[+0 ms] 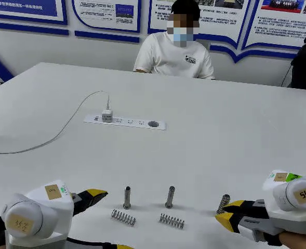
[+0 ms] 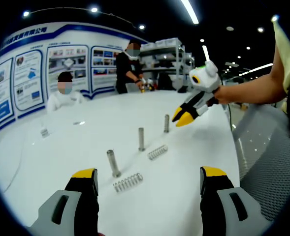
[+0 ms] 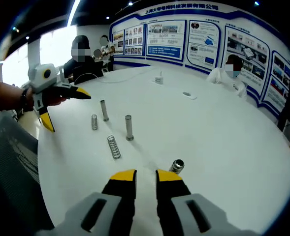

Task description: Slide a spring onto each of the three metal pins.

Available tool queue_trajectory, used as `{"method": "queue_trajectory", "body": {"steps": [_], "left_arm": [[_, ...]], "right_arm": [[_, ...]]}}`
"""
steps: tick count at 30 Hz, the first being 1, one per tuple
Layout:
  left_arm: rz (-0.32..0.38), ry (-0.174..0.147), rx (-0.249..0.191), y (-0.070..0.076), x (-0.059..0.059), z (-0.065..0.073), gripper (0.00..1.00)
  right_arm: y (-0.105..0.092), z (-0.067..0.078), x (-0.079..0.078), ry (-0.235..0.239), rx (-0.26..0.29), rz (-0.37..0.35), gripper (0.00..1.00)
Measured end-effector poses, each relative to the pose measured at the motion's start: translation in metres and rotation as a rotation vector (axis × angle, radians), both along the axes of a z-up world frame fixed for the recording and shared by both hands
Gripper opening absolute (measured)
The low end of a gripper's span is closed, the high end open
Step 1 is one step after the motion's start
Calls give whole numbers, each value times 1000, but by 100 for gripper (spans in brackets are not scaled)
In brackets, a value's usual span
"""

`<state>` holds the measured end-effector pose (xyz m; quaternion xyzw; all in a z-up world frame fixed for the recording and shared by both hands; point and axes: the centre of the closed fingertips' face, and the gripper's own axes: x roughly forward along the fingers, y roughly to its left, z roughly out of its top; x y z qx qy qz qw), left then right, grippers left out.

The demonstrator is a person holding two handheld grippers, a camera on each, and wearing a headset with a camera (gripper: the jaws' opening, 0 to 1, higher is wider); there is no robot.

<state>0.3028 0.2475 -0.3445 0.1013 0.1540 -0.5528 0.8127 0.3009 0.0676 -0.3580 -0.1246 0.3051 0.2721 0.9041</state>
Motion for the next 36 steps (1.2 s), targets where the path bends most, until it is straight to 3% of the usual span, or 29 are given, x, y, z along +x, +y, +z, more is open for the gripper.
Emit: {"method": "queue_trajectory", "body": {"steps": [20,36], "left_arm": [[3,-1,8,1,0,1,87],[7,-2,10,1,-1,2,87]], "right_arm": [[47,1,10,11,-13,139,17],[84,-7,19,46,-64,261,17]]}}
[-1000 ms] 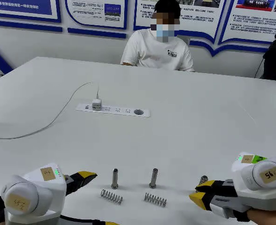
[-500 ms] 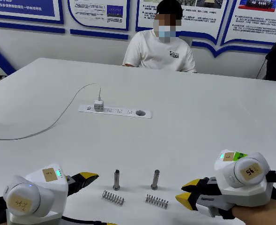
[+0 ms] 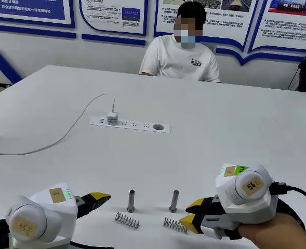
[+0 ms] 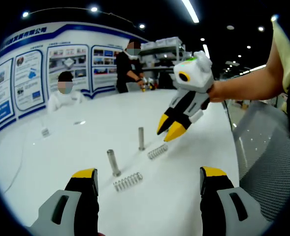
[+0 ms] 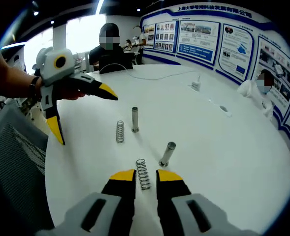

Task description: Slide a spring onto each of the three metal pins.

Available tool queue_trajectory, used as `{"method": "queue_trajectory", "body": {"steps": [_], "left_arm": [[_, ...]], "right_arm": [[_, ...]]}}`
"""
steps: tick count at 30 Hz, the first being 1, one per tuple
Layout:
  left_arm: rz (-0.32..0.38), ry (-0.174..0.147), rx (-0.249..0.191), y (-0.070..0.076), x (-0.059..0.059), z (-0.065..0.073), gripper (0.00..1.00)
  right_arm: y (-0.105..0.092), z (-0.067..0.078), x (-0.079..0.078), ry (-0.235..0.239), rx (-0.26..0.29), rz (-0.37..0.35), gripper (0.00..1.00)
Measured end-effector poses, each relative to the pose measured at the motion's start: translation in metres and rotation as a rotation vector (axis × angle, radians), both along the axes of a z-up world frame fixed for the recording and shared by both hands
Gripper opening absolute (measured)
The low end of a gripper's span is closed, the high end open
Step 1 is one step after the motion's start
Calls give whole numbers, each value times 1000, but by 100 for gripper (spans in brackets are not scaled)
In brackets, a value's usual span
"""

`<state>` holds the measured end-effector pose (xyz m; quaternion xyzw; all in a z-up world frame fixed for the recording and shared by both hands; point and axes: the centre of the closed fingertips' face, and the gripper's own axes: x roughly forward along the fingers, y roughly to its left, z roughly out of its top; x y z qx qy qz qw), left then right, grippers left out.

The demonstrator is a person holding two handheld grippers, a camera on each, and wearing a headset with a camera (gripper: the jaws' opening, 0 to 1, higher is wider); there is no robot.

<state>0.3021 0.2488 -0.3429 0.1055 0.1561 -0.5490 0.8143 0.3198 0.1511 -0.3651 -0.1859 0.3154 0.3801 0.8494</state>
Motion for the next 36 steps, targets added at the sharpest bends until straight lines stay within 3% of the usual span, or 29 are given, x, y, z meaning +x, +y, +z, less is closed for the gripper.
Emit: {"method": "queue_trajectory", "body": {"steps": [18,36], "left_arm": [[3,9,-4,1,1,-4,86],[5,25,-9,2,3,-10,86]], "right_arm": [[27,-21,8,44,-84,98,17],[26,-38,12,88,-125,117,16]]}}
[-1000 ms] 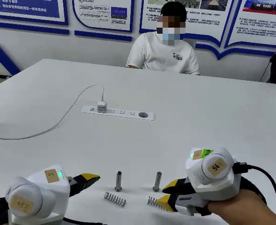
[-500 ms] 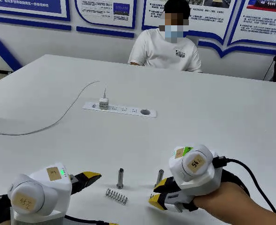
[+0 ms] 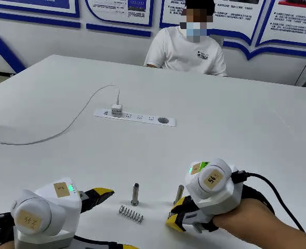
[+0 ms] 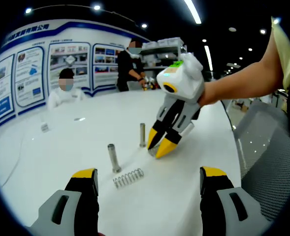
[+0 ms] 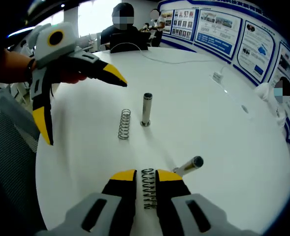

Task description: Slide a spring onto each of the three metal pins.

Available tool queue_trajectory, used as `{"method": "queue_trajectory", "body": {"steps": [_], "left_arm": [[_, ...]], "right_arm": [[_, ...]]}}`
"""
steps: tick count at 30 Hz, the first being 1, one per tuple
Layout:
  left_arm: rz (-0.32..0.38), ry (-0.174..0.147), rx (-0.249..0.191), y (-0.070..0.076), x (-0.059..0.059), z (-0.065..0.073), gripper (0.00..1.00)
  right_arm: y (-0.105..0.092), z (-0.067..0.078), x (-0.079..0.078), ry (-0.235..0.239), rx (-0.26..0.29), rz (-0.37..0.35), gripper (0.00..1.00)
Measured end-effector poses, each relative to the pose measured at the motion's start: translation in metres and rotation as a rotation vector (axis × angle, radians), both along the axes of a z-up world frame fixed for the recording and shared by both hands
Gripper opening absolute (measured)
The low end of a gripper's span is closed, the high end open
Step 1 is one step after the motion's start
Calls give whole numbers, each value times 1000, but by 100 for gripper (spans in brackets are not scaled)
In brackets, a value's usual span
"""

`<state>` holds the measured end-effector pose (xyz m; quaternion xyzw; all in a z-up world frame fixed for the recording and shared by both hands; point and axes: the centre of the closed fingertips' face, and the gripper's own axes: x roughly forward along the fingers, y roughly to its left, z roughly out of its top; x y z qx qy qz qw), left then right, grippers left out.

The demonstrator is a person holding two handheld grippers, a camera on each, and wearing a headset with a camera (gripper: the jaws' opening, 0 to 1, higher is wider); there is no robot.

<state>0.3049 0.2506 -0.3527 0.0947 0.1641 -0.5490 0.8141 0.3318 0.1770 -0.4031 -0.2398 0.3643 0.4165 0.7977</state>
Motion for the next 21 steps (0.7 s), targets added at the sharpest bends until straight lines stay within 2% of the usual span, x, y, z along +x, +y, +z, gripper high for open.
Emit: {"method": "queue_trajectory", "body": {"steps": [16,21], "left_arm": [[3,3,3,1,0,-2,86],[1,-1,5,1,0,-1,86]], "right_arm": [[1,-1,-1,6,4,1,12],[0,4,-2,-1,16,-8,12]]}}
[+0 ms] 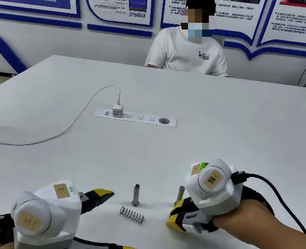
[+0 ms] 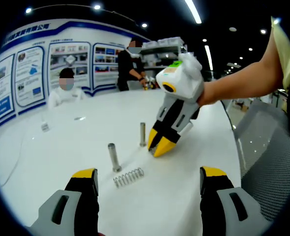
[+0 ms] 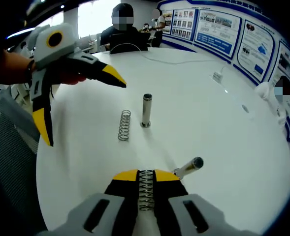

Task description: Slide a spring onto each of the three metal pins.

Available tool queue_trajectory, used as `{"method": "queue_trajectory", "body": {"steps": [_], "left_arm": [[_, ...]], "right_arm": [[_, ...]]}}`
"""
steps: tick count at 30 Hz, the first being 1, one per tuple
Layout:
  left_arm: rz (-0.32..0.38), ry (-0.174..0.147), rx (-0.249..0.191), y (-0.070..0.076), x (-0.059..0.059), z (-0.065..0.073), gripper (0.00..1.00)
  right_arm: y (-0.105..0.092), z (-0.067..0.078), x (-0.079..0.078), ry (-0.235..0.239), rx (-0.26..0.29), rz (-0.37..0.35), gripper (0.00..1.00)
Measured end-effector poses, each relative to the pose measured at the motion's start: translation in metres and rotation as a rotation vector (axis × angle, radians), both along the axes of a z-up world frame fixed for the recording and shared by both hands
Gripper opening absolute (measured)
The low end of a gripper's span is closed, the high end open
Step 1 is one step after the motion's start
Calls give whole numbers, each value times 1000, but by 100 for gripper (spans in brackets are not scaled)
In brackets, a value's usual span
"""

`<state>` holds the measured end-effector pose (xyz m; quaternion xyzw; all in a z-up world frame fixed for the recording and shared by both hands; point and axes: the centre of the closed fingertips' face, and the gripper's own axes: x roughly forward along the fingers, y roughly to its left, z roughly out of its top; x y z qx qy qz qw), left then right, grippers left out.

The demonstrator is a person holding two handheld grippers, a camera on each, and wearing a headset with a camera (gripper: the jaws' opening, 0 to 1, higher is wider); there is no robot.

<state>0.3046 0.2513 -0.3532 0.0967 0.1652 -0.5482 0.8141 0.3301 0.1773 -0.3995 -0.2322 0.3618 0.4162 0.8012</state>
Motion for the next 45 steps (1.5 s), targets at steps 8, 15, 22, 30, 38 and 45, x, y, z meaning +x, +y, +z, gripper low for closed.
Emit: {"method": "queue_trajectory", "body": {"steps": [8,15,22,30,38,45], "left_arm": [[-2,-11,2,0,-1,4,86],[-5,-19,5,0,-2,7,86],[-6,-26,4,-1,-2,10,86],[-10,-29,7,-2,-3,11,86],[-13,-33,10,-3,-3,14,86],[-17,-36,9,-5,-3,14,86]], "right_arm": [[-3,12,1,-29,17,-14,12],[-7,20,-1,-49,29,-29,12],[-13,28,-2,-66,51,-54,12],[-19,32,-3,-78,70,-80,12],[-26,39,-2,-91,95,-113,12],[-30,45,-3,-97,122,-140,12]]}}
